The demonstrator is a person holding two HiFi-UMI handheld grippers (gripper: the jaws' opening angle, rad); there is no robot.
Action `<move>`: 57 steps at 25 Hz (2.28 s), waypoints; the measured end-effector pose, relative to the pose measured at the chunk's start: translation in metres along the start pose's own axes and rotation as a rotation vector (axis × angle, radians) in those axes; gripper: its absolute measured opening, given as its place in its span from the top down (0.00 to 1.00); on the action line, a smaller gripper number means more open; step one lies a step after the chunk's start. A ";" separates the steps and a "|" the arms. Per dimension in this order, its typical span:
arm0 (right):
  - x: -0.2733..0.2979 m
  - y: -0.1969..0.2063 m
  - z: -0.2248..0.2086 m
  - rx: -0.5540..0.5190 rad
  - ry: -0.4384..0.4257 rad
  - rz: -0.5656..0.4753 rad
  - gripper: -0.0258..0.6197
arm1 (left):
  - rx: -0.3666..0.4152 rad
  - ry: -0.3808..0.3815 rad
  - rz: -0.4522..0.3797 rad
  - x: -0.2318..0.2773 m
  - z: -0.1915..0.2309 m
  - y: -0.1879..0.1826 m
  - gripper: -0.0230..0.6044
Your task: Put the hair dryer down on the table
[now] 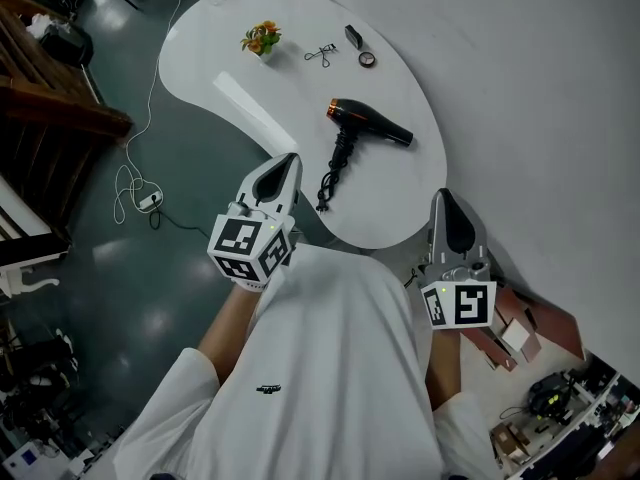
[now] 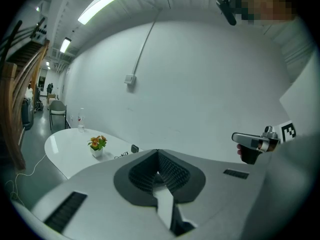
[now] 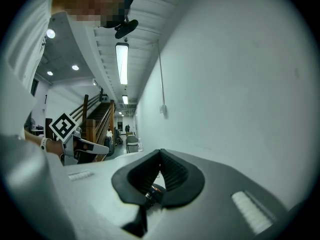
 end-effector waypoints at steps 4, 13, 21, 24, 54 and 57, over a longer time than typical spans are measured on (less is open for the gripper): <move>-0.001 0.000 0.000 -0.002 -0.007 0.000 0.94 | 0.004 0.020 -0.007 -0.004 -0.007 -0.002 0.95; -0.004 -0.001 -0.002 -0.010 -0.012 -0.002 0.94 | 0.000 0.033 0.007 -0.005 -0.012 0.000 0.95; -0.004 -0.004 -0.009 -0.016 0.000 -0.006 0.94 | -0.004 0.056 0.016 -0.004 -0.023 0.000 0.95; -0.003 -0.003 -0.010 -0.016 0.001 0.006 0.94 | -0.002 0.065 0.016 -0.004 -0.025 -0.001 0.95; 0.001 0.003 -0.015 -0.016 -0.002 0.016 0.94 | 0.008 0.097 0.036 0.006 -0.034 -0.002 0.95; 0.002 0.005 -0.014 -0.013 -0.006 0.017 0.94 | 0.008 0.093 0.040 0.004 -0.033 -0.001 0.95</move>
Point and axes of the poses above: the fingertips, and each gripper's own axes: x forward along the fingers, z to its left, y out of its underside, the point moved 2 cm from there along -x, backward along the fingers, and after that the axes turned 9 degrees about -y, right-handed, at the moved point
